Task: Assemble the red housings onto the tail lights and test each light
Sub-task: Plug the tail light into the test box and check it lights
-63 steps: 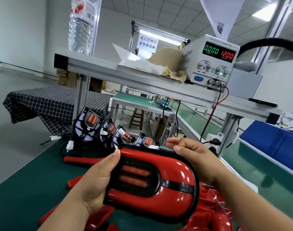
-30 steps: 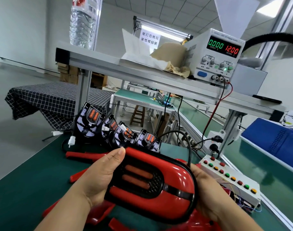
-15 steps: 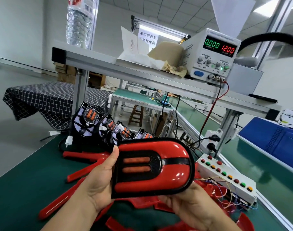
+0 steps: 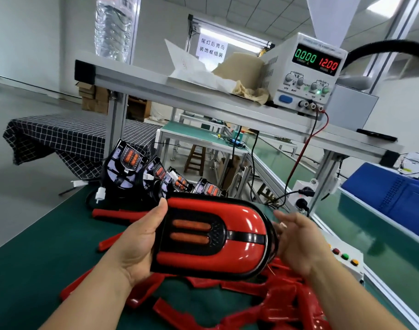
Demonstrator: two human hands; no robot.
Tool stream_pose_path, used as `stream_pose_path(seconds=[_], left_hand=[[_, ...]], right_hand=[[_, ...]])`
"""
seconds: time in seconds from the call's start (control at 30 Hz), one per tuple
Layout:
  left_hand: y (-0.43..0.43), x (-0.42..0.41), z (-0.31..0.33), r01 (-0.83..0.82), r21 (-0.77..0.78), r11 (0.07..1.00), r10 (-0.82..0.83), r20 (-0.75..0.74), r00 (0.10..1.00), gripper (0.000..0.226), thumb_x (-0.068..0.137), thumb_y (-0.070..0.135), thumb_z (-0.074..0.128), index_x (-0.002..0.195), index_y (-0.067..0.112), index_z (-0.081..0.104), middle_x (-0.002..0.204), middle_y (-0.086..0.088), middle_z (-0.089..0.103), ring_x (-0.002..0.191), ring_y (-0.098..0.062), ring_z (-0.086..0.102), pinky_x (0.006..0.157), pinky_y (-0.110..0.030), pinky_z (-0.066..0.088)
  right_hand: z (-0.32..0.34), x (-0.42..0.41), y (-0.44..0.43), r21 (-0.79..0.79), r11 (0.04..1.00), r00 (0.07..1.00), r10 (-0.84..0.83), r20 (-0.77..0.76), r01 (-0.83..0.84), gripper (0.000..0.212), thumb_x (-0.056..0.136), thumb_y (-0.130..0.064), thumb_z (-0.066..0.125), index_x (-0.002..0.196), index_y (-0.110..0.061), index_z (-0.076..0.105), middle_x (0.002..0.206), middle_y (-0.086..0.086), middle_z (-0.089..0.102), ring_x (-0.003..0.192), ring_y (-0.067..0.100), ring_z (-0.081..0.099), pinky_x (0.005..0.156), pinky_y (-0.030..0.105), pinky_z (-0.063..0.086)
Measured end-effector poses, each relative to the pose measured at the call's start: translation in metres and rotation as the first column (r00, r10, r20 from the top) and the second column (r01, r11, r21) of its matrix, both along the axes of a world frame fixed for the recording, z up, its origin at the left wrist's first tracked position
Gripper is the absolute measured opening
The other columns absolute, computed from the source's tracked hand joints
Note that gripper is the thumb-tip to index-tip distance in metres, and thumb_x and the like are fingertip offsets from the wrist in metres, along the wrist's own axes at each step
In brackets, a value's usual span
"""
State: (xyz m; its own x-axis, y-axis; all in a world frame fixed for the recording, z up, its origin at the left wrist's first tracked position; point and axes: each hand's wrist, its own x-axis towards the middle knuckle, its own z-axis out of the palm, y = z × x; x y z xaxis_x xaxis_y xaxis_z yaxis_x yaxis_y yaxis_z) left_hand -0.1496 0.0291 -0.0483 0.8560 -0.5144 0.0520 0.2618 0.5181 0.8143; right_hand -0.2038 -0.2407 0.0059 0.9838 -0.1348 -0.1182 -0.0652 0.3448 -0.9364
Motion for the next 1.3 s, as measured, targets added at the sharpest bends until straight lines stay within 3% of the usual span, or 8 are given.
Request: stream_pose_path(seconds=[0.17,0.27,0.4,0.67,0.8,0.93,1.13,1.3], left_hand=[[-0.004,-0.003,-0.001,0.061,0.039,0.997,-0.063,0.034,0.997,0.059,0.087,0.053,0.052,0.121,0.006,0.065,0.117,-0.031,0.065,0.103,-0.049,0.066,0.075,-0.058,0.056],[-0.004,-0.001,-0.002,0.053,0.074,0.996,-0.056,0.038,0.998,0.059,0.091,0.050,0.051,0.128,0.005,0.058,0.120,-0.032,0.063,0.107,-0.050,0.063,0.082,-0.064,0.052],[0.000,-0.001,0.000,0.028,0.077,0.997,-0.029,0.009,1.000,0.061,0.087,0.052,0.052,0.128,0.007,0.059,0.117,-0.030,0.065,0.103,-0.048,0.066,0.076,-0.060,0.055],[0.004,-0.001,0.002,0.076,0.103,0.992,-0.072,-0.044,0.996,0.061,0.088,0.051,0.053,0.131,0.007,0.057,0.121,-0.028,0.064,0.107,-0.045,0.065,0.077,-0.058,0.056],[0.006,-0.002,0.005,0.063,0.122,0.991,-0.065,0.013,0.998,0.060,0.083,0.047,0.059,0.127,0.006,0.059,0.119,-0.025,0.067,0.105,-0.041,0.067,0.076,-0.054,0.057],[0.010,0.002,0.006,0.074,0.013,0.997,-0.074,-0.032,0.997,0.076,0.085,0.065,0.047,0.133,0.007,0.054,0.130,-0.025,0.059,0.120,-0.047,0.056,0.096,-0.062,0.048],[-0.010,-0.009,0.001,0.072,-0.230,0.970,-0.110,-0.159,0.981,0.075,0.093,0.070,0.028,0.118,0.012,0.068,0.129,-0.015,0.064,0.115,-0.036,0.063,0.084,-0.054,0.055],[-0.034,-0.017,-0.003,-0.095,-0.228,0.969,0.063,-0.146,0.987,0.057,0.101,0.052,0.026,0.130,0.017,0.060,0.126,-0.012,0.067,0.109,-0.027,0.067,0.075,-0.041,0.060]], right_hand=[[0.023,0.013,0.015,-0.688,0.721,0.995,0.101,-0.013,-0.082,0.048,0.069,-0.066,0.063,0.103,-0.034,0.074,0.102,-0.003,0.074,0.093,0.026,0.071,0.087,0.042,0.056],[0.033,0.018,0.027,-0.816,0.535,0.952,0.301,-0.058,-0.219,0.055,0.067,-0.074,0.058,0.114,-0.047,0.065,0.106,-0.011,0.073,0.092,0.014,0.072,0.081,0.030,0.057],[0.037,0.019,0.040,-0.892,0.358,0.904,0.411,-0.114,-0.275,0.051,0.080,-0.067,0.053,0.103,-0.025,0.070,0.093,-0.002,0.071,0.081,0.014,0.069,0.088,0.038,0.055],[0.031,0.016,0.042,-0.865,0.398,0.898,0.422,-0.123,-0.306,0.052,0.071,-0.060,0.070,0.102,-0.017,0.069,0.096,0.007,0.074,0.084,0.024,0.072,0.083,0.042,0.058],[0.022,0.013,0.043,-0.727,0.587,0.909,0.398,-0.124,-0.356,0.055,0.073,-0.043,0.079,0.112,-0.007,0.065,0.109,0.021,0.070,0.100,0.041,0.066,0.093,0.052,0.053],[0.016,0.016,0.042,-0.588,0.740,0.922,0.388,-0.021,-0.325,0.042,0.075,-0.032,0.072,0.110,-0.008,0.068,0.104,0.017,0.072,0.090,0.032,0.069,0.082,0.042,0.059],[0.013,0.019,0.054,-0.304,0.948,0.968,0.156,0.197,-0.091,0.049,0.069,-0.038,0.080,0.104,-0.005,0.069,0.095,0.015,0.074,0.079,0.030,0.071,0.070,0.040,0.061],[0.005,0.030,0.077,-0.250,0.952,0.966,-0.120,0.231,0.178,0.044,0.078,-0.042,0.073,0.101,-0.005,0.063,0.099,0.018,0.071,0.077,0.028,0.069,0.076,0.045,0.060]])
